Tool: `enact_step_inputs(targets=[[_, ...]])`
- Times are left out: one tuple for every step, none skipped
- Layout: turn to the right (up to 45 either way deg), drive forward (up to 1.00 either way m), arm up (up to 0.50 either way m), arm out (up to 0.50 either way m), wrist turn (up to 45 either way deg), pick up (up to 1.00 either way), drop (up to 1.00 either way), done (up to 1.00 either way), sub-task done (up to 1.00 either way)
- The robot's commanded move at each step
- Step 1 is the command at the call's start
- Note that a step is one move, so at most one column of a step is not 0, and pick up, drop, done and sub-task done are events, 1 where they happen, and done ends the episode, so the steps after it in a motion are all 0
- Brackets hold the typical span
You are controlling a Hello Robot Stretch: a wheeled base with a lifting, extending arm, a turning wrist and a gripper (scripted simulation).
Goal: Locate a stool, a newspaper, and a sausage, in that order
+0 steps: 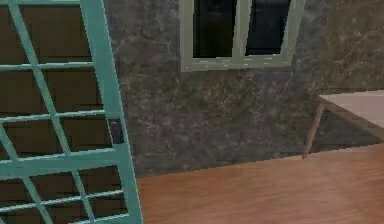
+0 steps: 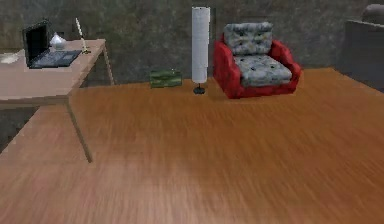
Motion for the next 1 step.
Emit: enact_step_inputs(targets=[[-45.0, 0.0, 0.0, 0.0, 0.0, 0.0, 0.0, 0.0, 0.0]])
